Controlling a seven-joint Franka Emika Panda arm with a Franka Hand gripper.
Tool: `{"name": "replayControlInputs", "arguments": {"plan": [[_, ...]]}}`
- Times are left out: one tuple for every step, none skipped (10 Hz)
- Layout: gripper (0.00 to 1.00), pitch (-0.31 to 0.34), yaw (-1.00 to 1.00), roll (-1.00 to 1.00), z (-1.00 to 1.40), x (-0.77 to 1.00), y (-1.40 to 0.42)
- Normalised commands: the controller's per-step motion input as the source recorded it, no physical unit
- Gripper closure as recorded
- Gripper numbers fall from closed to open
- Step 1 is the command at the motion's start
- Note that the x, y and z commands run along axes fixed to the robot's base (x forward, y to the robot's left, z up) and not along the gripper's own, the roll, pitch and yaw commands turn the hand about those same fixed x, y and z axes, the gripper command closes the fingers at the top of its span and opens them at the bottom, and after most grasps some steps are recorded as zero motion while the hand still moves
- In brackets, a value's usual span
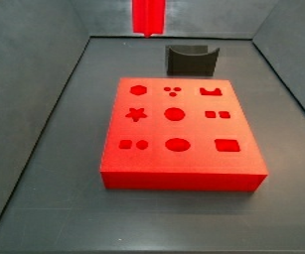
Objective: Insert the star object.
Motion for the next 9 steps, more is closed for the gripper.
{"name": "replayControlInputs", "arguments": {"plan": [[1.00,-0.077,0.11,0.14,-1.00,-0.17,0.24],[1.00,-0.064,0.10,0.14,-1.00,-0.21,0.24],[1.00,-0.064,0.12,0.12,-1.00,-0.22,0.25],[1.00,-0.059,0.22,0.11,-1.00,0.00,0.23],[1.00,-0.066,0.36,0.09,-1.00,0.03,0.17],[1.00,-0.069,0.48,0.07,-1.00,0.20,0.10],[1.00,-0.076,0.50,0.00,-1.00,0.24,0.00],[1.00,-0.130,0.21,0.02,-0.79,0.00,-0.28],[1.00,-0.106,0.23,0.06,-0.74,0.00,-0.26]]}}
